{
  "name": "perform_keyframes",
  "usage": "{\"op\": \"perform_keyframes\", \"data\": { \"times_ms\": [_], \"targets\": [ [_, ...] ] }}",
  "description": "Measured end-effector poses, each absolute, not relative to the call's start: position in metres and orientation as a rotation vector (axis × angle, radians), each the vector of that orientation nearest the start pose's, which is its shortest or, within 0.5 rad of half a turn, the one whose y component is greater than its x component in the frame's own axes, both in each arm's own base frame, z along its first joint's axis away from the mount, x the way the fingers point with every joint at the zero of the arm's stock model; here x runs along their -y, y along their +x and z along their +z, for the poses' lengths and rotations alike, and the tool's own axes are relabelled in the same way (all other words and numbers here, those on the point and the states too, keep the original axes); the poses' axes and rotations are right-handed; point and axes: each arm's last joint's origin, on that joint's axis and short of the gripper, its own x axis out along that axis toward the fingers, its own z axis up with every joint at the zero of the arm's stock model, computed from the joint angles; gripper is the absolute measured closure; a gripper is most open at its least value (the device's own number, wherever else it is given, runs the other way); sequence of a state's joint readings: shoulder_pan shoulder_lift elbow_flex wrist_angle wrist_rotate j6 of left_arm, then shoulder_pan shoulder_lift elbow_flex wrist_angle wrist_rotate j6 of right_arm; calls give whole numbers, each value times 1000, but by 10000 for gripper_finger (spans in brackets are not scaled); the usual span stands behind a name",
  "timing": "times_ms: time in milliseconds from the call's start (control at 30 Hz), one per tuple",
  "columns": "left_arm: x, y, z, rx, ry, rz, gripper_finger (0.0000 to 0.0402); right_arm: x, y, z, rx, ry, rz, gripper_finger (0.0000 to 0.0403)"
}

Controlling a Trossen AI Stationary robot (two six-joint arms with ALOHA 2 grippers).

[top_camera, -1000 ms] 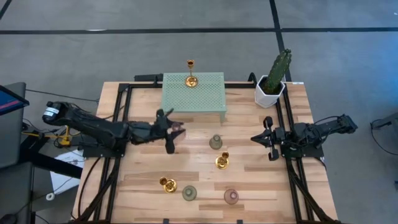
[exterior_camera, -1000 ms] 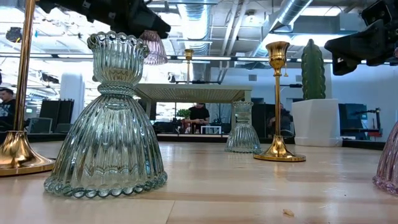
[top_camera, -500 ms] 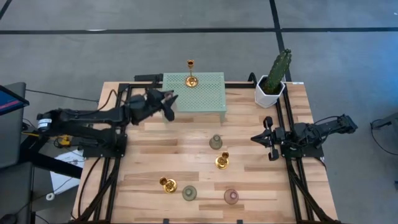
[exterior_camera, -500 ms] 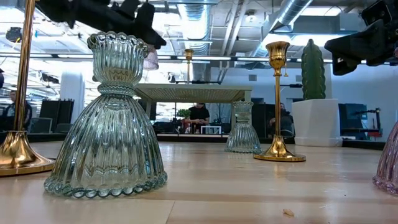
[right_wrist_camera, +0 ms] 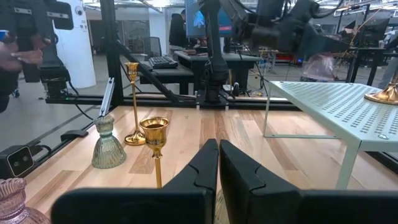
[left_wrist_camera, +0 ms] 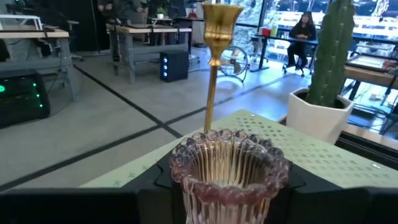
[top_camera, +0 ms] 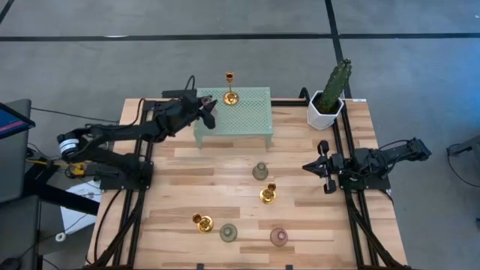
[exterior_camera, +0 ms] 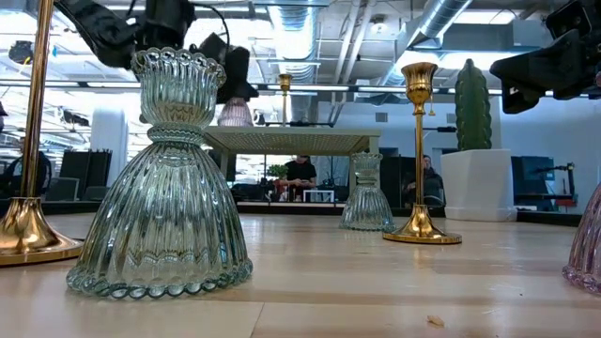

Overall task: Pick & Place candle stick holders
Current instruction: Put the left pink glass candle holder on the shelf

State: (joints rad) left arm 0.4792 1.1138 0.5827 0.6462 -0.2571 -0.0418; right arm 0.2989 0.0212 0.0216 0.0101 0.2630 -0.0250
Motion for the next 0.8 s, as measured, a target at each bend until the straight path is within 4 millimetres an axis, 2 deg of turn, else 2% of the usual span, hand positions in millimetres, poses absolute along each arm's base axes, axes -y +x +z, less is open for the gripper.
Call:
{"op": "perform_keyframes", "data": {
  "times_ms": [133, 300, 467, 567, 800],
  "targets": [
    [-127, 215, 273, 156, -22, 754, 273, -21, 95, 170, 10, -22, 36, 395],
    [-137, 218, 266, 155, -21, 783, 249, -21, 95, 170, 10, -22, 36, 395],
    [-141, 219, 263, 151, -20, 798, 275, -21, 95, 170, 10, -22, 36, 395],
    [-141, 219, 264, 161, -18, 796, 275, -21, 95, 170, 10, -22, 36, 395],
    [-141, 218, 269, 208, -2, 796, 205, -21, 95, 170, 10, -22, 36, 395]
  ]
}}
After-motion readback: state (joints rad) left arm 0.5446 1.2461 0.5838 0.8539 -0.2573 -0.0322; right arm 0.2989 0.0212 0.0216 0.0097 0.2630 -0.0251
